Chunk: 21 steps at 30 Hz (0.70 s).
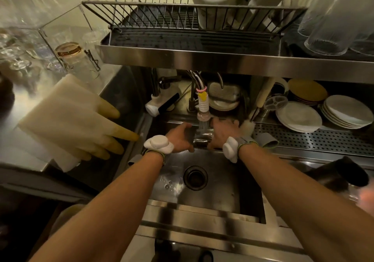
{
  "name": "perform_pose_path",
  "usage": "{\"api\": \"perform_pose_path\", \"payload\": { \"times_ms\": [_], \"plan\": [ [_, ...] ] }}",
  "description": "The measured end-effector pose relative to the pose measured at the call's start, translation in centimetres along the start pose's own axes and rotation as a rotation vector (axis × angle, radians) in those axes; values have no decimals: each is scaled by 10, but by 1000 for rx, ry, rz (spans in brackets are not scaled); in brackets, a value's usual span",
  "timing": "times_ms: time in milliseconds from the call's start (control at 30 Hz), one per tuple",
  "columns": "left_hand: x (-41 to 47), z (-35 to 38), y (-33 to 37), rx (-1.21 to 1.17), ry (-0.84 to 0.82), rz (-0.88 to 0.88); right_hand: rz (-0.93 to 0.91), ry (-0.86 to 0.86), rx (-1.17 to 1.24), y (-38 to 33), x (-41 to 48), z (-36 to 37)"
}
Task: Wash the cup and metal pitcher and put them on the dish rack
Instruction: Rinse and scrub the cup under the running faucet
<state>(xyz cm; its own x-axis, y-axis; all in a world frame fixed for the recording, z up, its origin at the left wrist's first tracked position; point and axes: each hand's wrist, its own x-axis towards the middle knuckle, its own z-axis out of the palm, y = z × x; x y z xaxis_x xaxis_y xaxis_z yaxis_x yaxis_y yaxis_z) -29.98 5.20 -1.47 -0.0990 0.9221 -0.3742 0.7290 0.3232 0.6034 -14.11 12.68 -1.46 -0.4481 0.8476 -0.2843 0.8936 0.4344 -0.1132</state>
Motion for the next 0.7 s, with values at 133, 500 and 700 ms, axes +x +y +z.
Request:
{"api": "perform_pose_path", "payload": {
  "times_ms": [133,500,700],
  "plan": [
    [9,9,-9,75,10,102,-48,15,306,-5,13,16],
    [37,29,-7,434,60,199,-104,-11,856,-3,28,26],
    [33,27,-21,-155,82,25,-146,-132,896,13,35,33]
  ]
}}
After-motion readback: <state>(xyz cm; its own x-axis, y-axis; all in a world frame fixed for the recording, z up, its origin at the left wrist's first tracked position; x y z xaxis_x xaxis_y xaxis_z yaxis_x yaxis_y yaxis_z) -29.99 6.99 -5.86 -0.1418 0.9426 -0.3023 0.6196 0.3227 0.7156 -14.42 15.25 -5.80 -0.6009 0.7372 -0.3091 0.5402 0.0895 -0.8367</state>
